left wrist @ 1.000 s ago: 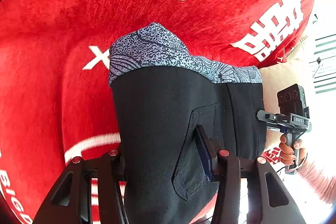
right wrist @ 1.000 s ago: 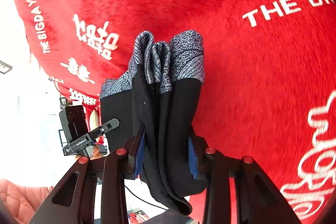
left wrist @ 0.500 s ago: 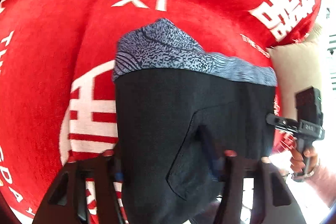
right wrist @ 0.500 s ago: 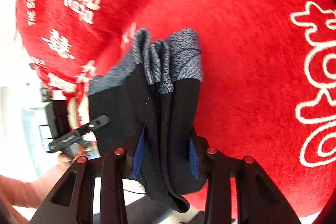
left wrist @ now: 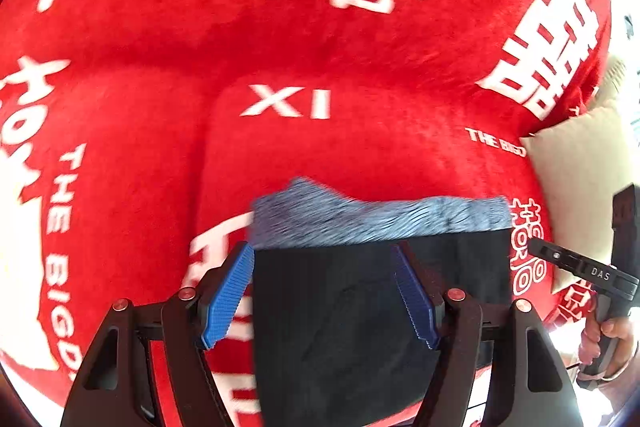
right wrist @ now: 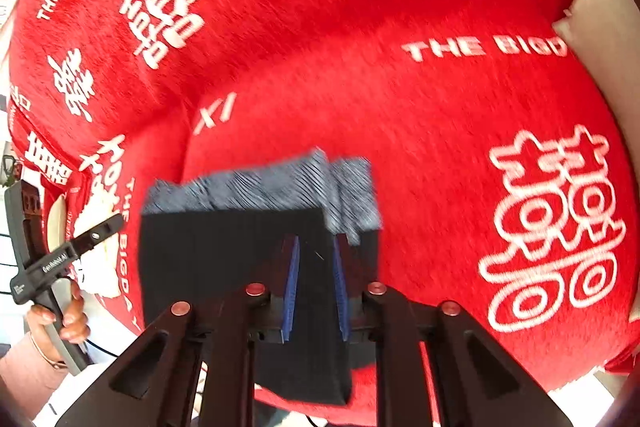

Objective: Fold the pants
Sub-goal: 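Lower the folded bundle onto the cushion and open both grippers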

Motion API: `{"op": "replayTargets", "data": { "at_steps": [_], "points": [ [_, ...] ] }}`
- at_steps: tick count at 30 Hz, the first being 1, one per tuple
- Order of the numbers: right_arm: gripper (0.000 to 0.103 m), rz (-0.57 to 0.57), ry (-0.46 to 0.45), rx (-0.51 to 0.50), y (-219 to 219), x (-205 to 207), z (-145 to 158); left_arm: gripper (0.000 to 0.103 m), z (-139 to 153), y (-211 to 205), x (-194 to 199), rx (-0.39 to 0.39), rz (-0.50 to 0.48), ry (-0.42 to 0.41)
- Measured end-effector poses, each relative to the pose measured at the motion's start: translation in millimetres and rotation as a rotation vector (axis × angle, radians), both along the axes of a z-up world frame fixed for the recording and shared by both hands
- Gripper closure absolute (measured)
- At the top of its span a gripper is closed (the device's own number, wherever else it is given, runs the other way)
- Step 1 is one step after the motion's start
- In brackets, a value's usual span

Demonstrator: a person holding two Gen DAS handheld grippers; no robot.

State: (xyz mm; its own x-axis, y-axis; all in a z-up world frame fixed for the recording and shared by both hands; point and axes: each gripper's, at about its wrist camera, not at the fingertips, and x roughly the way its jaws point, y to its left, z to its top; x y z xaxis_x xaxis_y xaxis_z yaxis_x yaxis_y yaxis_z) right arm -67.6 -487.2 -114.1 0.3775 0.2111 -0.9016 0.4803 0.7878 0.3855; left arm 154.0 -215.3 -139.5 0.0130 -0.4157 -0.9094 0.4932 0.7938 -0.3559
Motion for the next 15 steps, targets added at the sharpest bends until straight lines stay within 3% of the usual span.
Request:
{"op": "replayTargets", "data": {
  "at_steps": [2, 6, 10, 12, 15],
  "points": [
    [0.084, 0.007, 0.01, 0.014, 3.8, 10.1, -5.9, 0.031, -10.3, -11.1, -2.5, -0.011, -0.016, 0.02],
    [0.085, 0.024, 0.077, 0.029, 13.7, 12.3, -30.1, 0.031, -35.6, -17.6, -10.2, 0.036, -0.036, 0.027],
    [0.088, 0.058, 0.081, -0.005, 21.0, 8.9, -40.5, 0.03, -52.5, -14.2, -14.9, 0.072, -0.057, 0.019],
    [0.088, 0.075, 0.087, -0.02, 23.4, 10.8, -44.7, 0.02, -56.8, -13.5, -15.9, 0.09, -0.049, 0.006],
    [0.089, 0.114, 0.103, -0.066, 27.8, 14.2, -44.3, 0.012, -61.4, -12.8, -12.8, 0.133, -0.001, 0.028]
  ]
}}
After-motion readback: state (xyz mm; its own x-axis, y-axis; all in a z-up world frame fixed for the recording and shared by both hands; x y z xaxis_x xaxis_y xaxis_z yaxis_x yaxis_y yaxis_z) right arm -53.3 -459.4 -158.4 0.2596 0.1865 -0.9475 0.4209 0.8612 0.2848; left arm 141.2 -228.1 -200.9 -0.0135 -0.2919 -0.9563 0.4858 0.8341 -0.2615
